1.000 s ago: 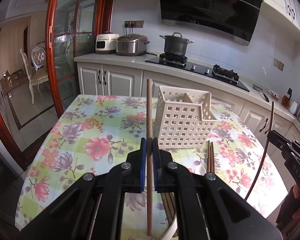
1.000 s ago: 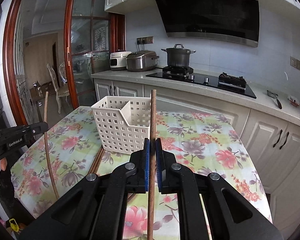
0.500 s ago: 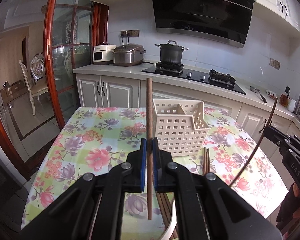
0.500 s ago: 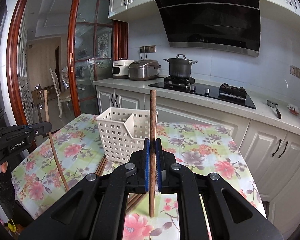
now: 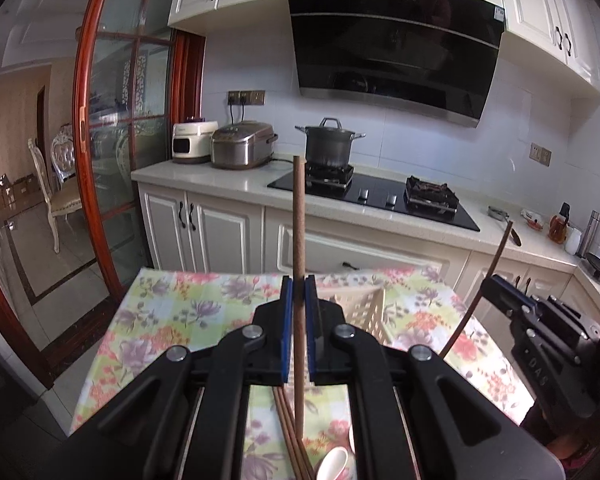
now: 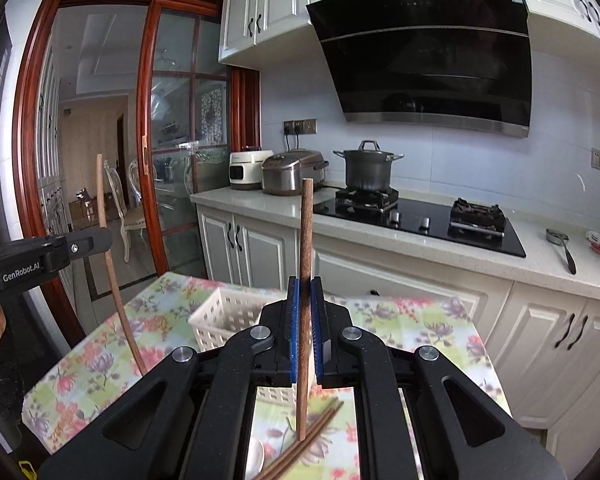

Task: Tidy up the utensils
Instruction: 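Lift both held chopsticks upright and carry them above the white caddy, then lower the chopsticks into the caddy and open both tools, then move both tools back down to the remaining chopsticks on the table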

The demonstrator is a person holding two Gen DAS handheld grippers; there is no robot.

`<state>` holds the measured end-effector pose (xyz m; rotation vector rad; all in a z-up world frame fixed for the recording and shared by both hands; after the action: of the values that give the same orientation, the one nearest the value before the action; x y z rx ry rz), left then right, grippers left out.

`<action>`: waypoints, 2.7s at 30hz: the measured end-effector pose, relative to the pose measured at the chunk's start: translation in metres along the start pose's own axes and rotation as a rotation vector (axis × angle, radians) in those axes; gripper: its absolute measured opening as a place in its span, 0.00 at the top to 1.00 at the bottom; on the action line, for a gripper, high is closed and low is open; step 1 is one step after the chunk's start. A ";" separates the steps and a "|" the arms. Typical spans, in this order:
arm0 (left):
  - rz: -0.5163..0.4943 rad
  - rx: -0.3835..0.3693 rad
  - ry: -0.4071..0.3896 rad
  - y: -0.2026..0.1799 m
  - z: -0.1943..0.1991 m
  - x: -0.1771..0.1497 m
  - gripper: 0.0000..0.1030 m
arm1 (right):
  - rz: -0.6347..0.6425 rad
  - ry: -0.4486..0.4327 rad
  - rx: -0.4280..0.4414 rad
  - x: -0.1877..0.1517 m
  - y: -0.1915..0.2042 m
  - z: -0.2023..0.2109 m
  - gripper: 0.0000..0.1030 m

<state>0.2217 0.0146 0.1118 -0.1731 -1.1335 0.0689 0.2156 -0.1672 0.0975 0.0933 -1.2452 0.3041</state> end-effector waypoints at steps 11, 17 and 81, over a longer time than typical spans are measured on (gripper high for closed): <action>-0.018 0.035 -0.096 -0.023 -0.025 0.083 0.94 | 0.023 -0.071 0.011 0.067 0.004 -0.034 0.92; 0.029 0.019 -0.058 -0.016 -0.060 0.091 0.94 | 0.012 -0.031 0.036 0.072 0.007 -0.066 0.92; 0.147 0.249 0.293 0.095 -0.103 -0.204 0.06 | -0.242 0.530 -0.003 -0.213 -0.003 -0.098 0.77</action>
<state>0.2320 0.0685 -0.1296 -0.0415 -0.8102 0.3044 0.2449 -0.1844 -0.1347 0.1487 -0.6993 0.1038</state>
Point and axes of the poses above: each gripper's, at about its wrist camera, not at the fingertips, and z roughly against the way its jaws point, y to its left, x to its top, the point moved 6 cm from there along -z, roughly the way its jaws point, and after that the axes turned 7 degrees about z, right-handed, at the moved point
